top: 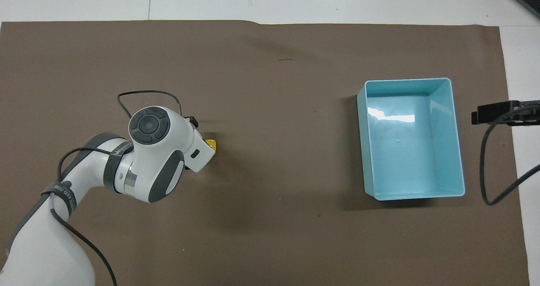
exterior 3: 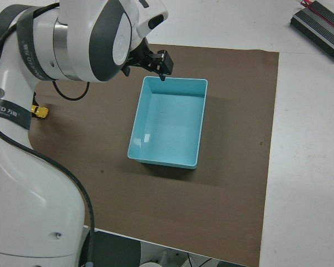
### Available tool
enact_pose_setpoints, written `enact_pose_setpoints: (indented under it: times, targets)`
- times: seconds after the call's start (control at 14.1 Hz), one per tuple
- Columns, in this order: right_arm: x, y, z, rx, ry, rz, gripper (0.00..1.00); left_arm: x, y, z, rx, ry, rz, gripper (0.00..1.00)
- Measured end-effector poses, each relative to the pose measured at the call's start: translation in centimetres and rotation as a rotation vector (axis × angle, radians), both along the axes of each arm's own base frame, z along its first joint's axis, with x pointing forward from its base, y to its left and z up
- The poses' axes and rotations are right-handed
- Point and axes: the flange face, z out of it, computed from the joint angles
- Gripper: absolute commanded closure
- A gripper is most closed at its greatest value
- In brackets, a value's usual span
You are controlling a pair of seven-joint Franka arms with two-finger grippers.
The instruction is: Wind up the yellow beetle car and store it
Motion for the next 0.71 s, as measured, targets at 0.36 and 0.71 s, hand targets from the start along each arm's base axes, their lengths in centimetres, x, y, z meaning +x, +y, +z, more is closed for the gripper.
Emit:
enact_pose_setpoints:
  times: [0.36, 0.71]
  targets:
    - [0.0, 0.0, 0.0, 0.000, 0.000, 0.000, 0.00, 0.3, 1.5, -1.2, 0.028, 0.017, -0.019, 0.00]
    - [0.0, 0.1, 0.0, 0.000, 0.000, 0.002, 0.00, 0.9, 2.4, 2.4, 0.020, -0.009, 0.053, 0.00]
